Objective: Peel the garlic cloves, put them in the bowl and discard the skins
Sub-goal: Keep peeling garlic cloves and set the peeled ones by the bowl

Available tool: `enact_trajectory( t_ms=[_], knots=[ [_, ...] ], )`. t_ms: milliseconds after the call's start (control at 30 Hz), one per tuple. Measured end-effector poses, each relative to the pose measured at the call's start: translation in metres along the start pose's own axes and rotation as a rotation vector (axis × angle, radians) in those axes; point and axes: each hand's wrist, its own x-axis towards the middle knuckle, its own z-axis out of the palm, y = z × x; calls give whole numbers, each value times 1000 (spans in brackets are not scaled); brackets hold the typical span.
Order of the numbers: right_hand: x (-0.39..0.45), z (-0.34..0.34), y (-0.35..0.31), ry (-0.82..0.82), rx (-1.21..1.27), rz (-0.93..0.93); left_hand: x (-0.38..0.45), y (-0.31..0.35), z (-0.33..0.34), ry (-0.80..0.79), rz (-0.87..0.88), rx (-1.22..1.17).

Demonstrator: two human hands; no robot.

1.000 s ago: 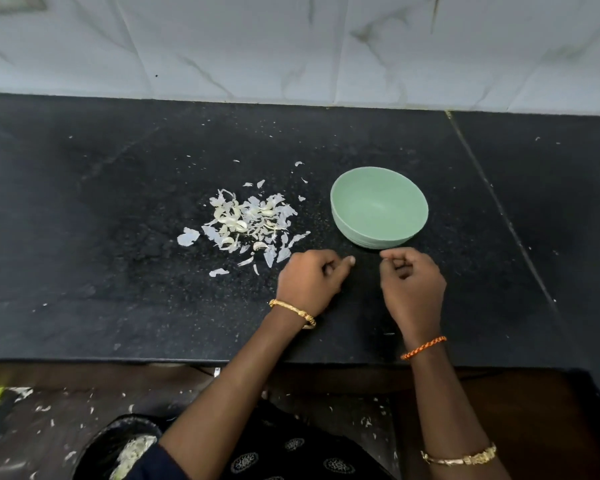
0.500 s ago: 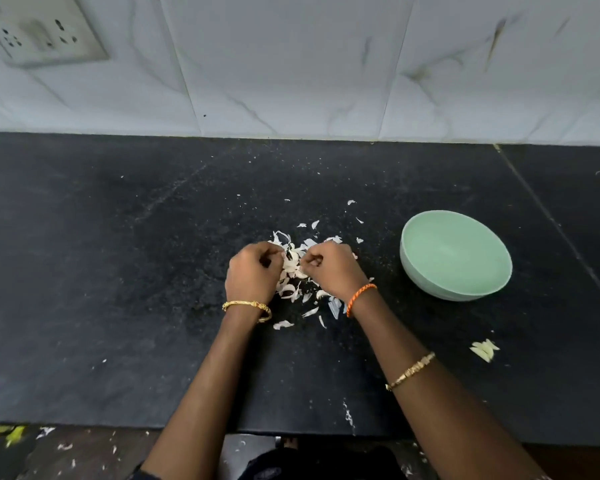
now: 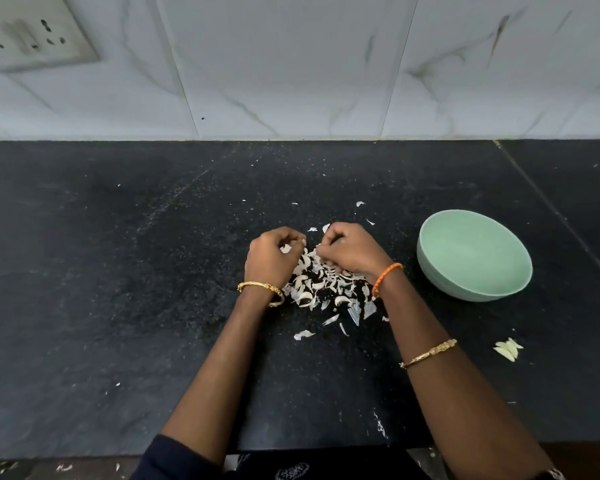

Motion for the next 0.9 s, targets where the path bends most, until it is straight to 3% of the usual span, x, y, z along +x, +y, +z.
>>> enact_trajectory(
  t_ms=[167,333,567,900],
  knots=[
    [6,-16,5,-16,651,57,4,16,8,-86,56,-158],
    [21,-27,11,1,861,7,25,27,17,-122,56,-246],
    [34,-37,12,22,713,-99,49,34,20,-151,11,-256],
    [55,-34,1,87,453,-235,63,45,26,-39,-165,-380]
  ],
)
